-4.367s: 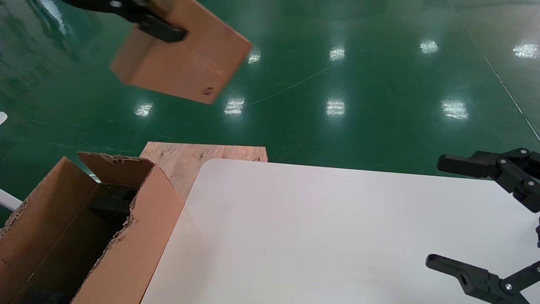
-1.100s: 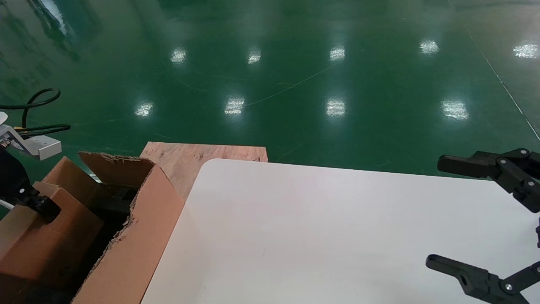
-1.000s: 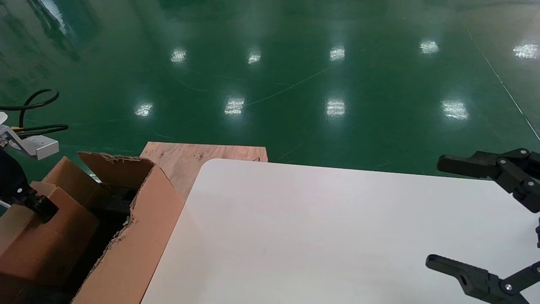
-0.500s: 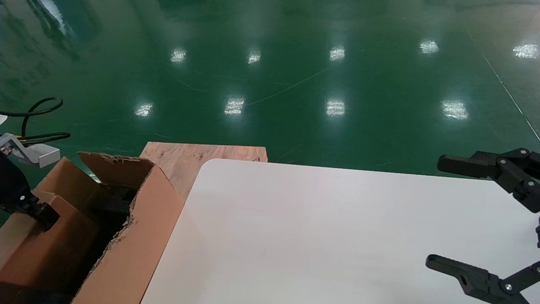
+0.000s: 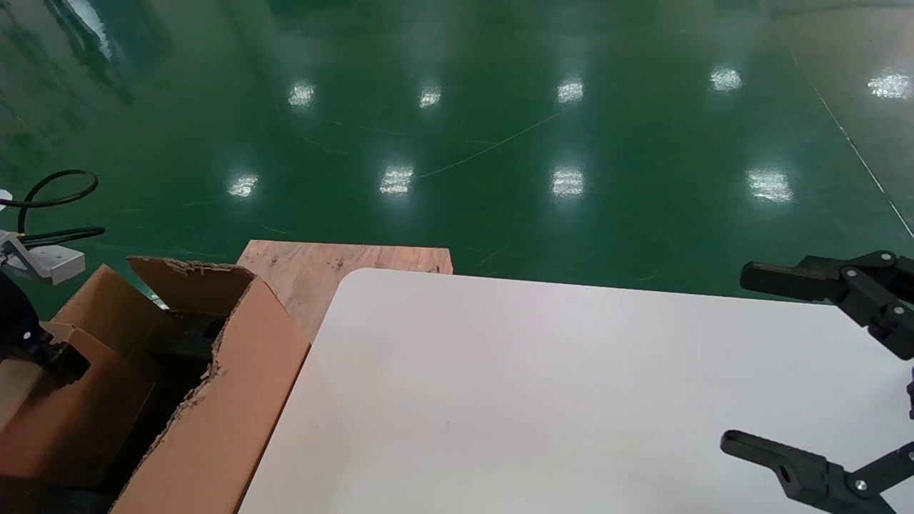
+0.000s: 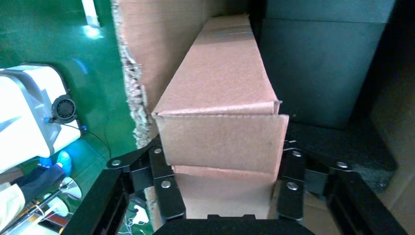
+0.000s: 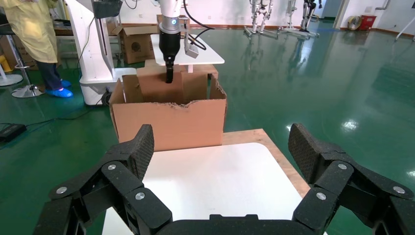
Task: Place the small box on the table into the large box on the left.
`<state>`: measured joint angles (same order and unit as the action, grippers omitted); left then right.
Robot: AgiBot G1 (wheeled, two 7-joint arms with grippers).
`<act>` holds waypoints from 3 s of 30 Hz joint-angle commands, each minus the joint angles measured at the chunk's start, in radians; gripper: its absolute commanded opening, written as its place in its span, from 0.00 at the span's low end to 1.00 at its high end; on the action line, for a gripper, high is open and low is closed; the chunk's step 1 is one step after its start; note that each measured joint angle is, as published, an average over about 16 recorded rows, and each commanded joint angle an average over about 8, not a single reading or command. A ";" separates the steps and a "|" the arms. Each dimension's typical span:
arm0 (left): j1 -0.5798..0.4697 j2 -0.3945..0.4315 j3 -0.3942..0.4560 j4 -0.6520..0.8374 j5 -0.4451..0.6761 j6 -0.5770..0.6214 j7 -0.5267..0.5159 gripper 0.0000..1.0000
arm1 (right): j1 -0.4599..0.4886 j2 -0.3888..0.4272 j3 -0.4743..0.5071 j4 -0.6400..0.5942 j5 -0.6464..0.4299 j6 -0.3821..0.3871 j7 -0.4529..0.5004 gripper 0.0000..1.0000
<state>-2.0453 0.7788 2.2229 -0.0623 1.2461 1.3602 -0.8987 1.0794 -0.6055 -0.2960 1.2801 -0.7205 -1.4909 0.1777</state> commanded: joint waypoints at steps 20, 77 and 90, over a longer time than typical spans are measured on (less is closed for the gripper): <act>0.028 0.002 -0.014 0.040 -0.023 0.015 0.029 1.00 | 0.000 0.000 -0.001 0.000 0.001 0.001 -0.001 1.00; -0.155 -0.032 -0.245 -0.478 -0.366 0.129 0.165 1.00 | 0.001 0.001 -0.002 -0.001 0.002 0.001 -0.001 1.00; -0.124 -0.036 -0.306 -0.602 -0.396 0.101 0.167 1.00 | 0.001 0.001 -0.002 -0.001 0.002 0.001 -0.002 1.00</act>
<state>-2.1525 0.7415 1.8900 -0.6826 0.8457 1.4601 -0.7250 1.0800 -0.6044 -0.2985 1.2785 -0.7188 -1.4897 0.1760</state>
